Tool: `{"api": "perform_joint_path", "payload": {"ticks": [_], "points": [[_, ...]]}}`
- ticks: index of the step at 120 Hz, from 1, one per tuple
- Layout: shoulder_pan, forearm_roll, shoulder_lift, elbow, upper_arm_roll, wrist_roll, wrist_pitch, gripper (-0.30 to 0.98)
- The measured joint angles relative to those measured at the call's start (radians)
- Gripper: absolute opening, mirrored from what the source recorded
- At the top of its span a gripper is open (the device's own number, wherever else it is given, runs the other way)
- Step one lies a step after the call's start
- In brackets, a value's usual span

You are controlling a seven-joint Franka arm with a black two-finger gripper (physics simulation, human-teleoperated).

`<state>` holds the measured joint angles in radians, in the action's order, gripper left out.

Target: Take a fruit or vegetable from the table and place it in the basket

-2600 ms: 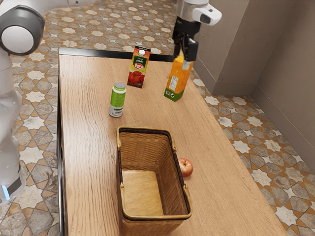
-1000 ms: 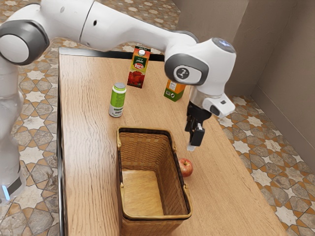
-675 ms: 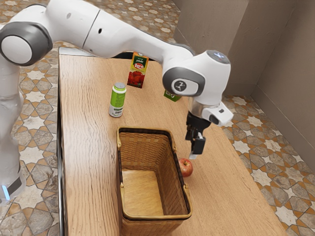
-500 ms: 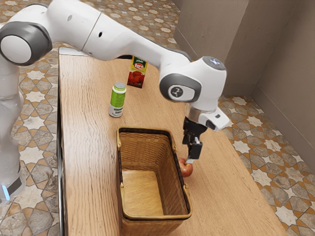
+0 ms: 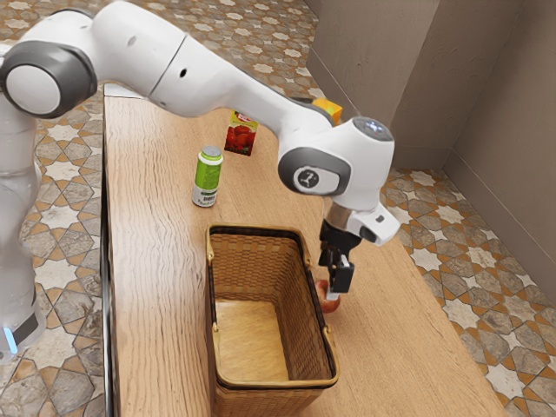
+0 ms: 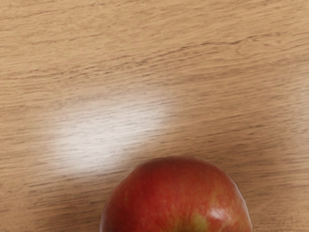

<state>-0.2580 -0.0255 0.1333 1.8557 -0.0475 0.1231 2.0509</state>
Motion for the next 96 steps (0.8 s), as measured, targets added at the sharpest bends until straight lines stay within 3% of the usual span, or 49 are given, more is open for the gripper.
{"api": "perform_joint_path", "payload": {"ticks": [96], "points": [[-0.001, -0.002, 0.054, 0.038, 0.000, 0.011, 0.071, 0.69]]}}
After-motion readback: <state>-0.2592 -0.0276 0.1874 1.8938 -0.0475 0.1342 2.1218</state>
